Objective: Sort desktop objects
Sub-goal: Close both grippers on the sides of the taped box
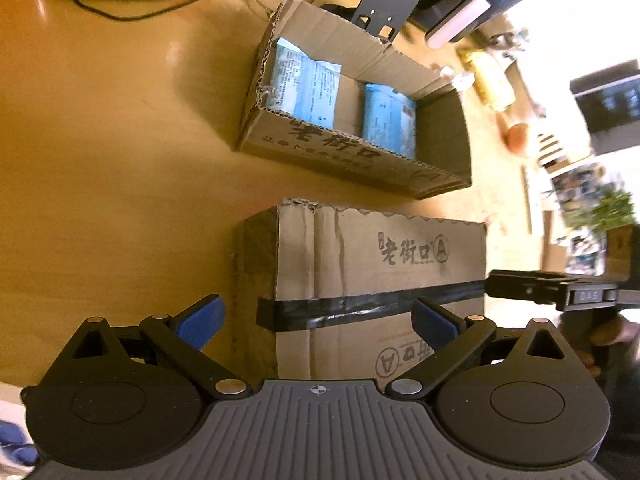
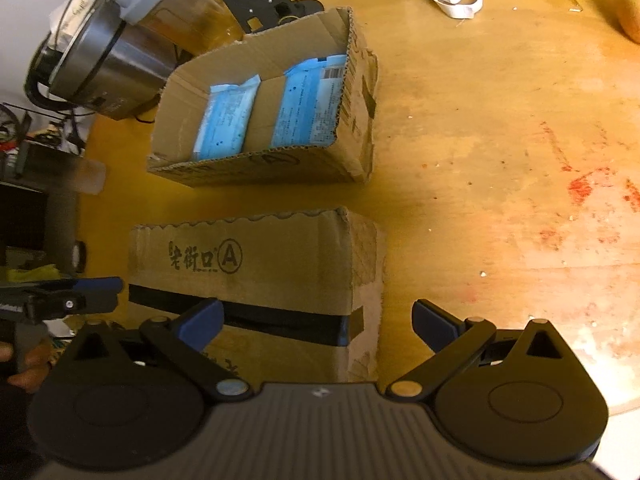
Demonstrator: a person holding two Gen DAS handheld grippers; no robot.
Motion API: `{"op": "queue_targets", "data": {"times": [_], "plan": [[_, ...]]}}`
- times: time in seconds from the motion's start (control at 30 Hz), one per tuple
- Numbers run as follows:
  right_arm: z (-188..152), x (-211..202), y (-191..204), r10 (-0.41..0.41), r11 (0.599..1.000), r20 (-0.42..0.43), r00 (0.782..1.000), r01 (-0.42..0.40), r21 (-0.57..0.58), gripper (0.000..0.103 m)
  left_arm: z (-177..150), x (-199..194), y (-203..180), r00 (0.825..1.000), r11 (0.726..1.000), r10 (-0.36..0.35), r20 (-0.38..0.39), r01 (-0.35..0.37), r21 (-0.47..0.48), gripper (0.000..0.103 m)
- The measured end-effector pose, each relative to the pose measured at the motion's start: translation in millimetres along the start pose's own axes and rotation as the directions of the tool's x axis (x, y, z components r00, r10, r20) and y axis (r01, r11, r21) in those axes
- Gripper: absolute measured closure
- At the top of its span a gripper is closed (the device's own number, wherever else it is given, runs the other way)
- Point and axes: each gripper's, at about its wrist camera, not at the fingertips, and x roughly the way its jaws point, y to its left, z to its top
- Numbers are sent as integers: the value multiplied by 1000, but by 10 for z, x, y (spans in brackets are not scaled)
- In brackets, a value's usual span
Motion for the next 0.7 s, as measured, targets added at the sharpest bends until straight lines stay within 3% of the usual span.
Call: {"op": "queue_targets", "data": {"times": [0.17, 0.4, 0.43, 0.6, 0.7], "plan": [[-26, 62, -125, 92, 996, 14, 996, -92, 13, 3, -13, 43, 182, 990, 990, -139, 36, 140, -22, 1], [-58, 98, -231, 129, 991, 14, 991, -130, 35, 9, -29, 100, 303, 980, 981, -192, 46, 193, -6, 3], [-59, 97, -240, 135, 990, 14, 991, -136, 37, 10, -33, 108, 319, 979, 980, -201, 41, 201, -6, 15], [-62, 94, -303, 152, 987, 17, 988, -153, 49, 21, -53, 193, 373, 981, 981, -193, 24, 194, -21, 37], [-67, 78, -319, 156, 987, 13, 988, -157, 44, 33, -64, 202, 427, 981, 980, -193, 32, 194, -35, 44]]}}
